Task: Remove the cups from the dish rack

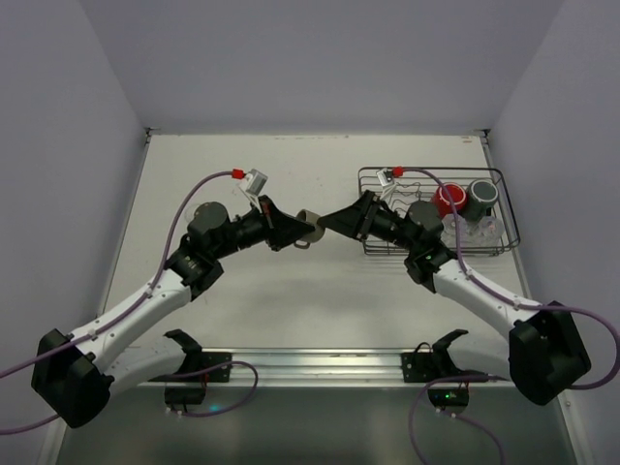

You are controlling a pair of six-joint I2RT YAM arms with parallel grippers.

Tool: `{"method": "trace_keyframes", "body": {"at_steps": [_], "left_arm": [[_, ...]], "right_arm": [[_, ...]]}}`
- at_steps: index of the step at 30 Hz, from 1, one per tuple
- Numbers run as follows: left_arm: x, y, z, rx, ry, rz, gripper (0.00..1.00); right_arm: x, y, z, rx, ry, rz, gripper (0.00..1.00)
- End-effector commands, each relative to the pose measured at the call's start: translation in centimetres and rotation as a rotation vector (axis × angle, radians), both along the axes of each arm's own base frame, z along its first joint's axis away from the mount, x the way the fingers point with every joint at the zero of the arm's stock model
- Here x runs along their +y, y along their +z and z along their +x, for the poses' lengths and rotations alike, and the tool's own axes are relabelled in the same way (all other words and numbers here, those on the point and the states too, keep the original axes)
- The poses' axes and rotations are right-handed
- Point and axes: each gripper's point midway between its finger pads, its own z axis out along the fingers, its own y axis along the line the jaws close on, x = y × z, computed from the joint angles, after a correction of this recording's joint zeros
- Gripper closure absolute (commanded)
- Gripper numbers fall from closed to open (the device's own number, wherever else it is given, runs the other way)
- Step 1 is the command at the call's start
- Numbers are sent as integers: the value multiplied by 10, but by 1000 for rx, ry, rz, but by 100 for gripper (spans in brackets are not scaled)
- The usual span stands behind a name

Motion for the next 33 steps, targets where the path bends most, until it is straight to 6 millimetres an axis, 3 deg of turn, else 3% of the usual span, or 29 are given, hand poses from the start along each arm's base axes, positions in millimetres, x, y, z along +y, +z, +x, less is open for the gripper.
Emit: {"method": "trace_keyframes", "body": {"at_steps": [1,2,4,5,6,7,8,9,11,12,13,15,20,24,33], "left_arm": [[10,18,10,-77,91,25,100],[17,6,13,-34,130,89,100],[40,-7,30,-34,275,208,100],[53,-33,28,34,311,317,100],[73,-35,40,42,426,388,100],[86,-51,45,72,481,479,100],[104,-76,38,140,510,599,100],[124,-87,43,163,598,692,100],[149,-123,33,257,643,857,100],[161,-142,29,285,675,919,100],[167,-150,26,316,702,934,100],[176,-164,23,346,745,963,100],[195,-193,24,442,826,985,100],[224,-213,29,525,907,1001,100],[252,-239,39,598,1047,1005,100]], "right_arm": [[3,21,-11,-83,51,51,30],[2,21,-12,-87,49,48,16],[-1,20,-15,-102,39,29,10],[-2,19,-16,-106,33,20,8],[-6,15,-17,-111,22,-10,6],[-8,11,-15,-110,-4,-33,5],[-11,8,-13,-113,-28,-62,1],[-16,-9,-11,-101,-51,-143,1],[-26,-10,-8,-118,-110,-191,1],[-31,-22,-8,-114,-122,-240,1],[-35,-22,-10,-126,-137,-256,1],[-43,-35,-9,-120,-168,-314,1],[-51,-41,-17,-147,-174,-351,1],[-57,-49,-22,-156,-180,-374,1],[-60,-56,-30,-172,-166,-383,1]]}}
